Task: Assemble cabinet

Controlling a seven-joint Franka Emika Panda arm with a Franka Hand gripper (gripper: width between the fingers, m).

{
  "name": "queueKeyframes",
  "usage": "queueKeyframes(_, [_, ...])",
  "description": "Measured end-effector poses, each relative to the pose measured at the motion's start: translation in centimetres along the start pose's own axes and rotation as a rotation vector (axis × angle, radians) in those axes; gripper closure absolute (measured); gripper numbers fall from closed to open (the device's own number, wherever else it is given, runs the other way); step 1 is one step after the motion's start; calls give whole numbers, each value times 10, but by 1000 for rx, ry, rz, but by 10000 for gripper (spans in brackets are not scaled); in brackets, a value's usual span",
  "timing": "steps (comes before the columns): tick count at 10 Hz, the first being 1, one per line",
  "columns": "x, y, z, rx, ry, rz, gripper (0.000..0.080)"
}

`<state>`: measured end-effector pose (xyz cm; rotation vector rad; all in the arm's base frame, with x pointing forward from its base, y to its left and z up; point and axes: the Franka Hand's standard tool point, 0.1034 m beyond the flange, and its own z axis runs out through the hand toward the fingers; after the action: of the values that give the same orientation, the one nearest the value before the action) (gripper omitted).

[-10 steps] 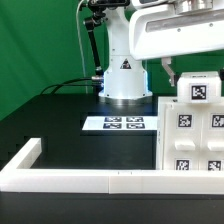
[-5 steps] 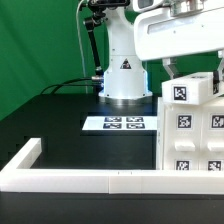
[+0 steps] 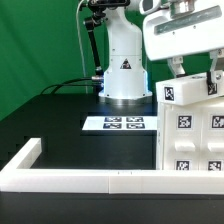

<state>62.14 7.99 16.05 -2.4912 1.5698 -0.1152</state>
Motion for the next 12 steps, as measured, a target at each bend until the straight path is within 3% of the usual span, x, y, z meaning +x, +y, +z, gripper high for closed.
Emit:
queueKeyframes(2, [0,0,0,1,-2,61,240])
queueKeyframes(9, [-7,-2,1,7,-52,635,240])
queueKeyframes(12, [-6,-5,0,26,-87,856,240])
